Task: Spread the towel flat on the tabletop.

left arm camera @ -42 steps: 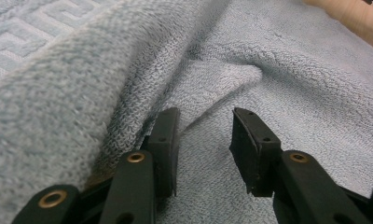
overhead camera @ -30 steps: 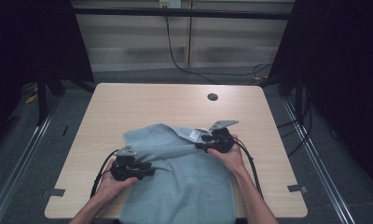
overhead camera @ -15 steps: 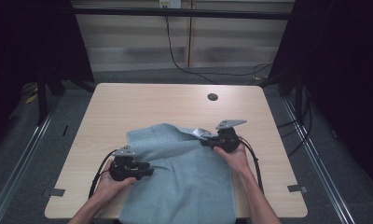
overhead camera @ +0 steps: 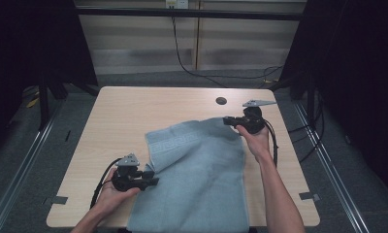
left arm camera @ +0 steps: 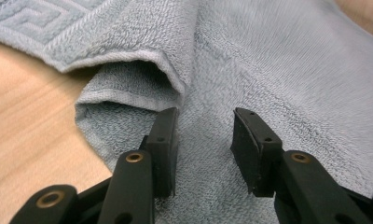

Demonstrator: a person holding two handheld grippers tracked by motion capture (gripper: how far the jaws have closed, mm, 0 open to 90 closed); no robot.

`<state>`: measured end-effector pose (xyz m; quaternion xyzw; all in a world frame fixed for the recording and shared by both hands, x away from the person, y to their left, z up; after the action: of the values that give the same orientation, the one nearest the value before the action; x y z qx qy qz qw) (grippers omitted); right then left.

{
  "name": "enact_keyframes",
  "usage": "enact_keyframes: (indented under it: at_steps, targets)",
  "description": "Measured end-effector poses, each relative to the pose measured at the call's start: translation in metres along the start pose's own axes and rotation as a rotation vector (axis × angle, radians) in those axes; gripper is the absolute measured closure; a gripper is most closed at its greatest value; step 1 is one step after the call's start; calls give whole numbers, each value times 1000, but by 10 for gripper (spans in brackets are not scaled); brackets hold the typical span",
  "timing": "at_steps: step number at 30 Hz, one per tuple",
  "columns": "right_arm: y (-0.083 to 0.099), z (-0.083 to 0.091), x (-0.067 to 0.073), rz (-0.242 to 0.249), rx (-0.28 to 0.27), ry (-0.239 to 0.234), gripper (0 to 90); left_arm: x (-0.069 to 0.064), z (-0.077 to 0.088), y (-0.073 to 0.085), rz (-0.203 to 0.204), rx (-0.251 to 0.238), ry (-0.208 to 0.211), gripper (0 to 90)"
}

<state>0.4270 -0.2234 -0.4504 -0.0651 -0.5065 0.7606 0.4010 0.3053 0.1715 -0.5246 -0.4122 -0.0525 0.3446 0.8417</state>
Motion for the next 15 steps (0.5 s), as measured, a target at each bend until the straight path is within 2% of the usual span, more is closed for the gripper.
enact_keyframes:
  at_steps: [2, 3, 4, 5, 6, 7, 9, 11, 15]
  targets:
    - [-1, 2, -7, -2, 9, 53, 831, -1, 3, 3, -8, 5, 2, 607]
    - [-1, 4, -12, -10, -1, 89, 718, -2, 5, 5, -12, 4, 2, 607]
    - [-1, 7, -17, -58, -36, 135, 668, -3, 6, 6, -8, 5, 4, 608]
    - [0, 11, -22, -86, -66, 155, 621, -5, 7, 7, -12, 6, -1, 607]
    - [3, 13, -23, -110, -93, 157, 573, -7, 9, 9, -23, 2, -4, 607]
    - [8, 11, -23, -115, -85, 139, 556, -9, 10, 10, -23, 2, 0, 606]
    - [20, 6, -15, -73, -4, 151, 541, -12, 13, 13, -21, 16, 8, 597]
    - [32, 3, -4, -49, 16, 96, 544, -16, 15, 14, -30, 25, 12, 584]
    - [56, 0, 22, -21, 55, 30, 592, -25, 18, 18, -60, 39, 32, 582]
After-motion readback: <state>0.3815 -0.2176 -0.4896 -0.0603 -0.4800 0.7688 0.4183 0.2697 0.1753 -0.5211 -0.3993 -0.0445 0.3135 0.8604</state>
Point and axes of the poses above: each handheld gripper's, and its own axes: z roughly backward along the jaws, y roughly out of its underside, x roughly to its left, the point moved 3 cm from there along -z, roughly forward along the jaws, and after that the axes turned 9 degrees about -y, right-handed, at the moved point
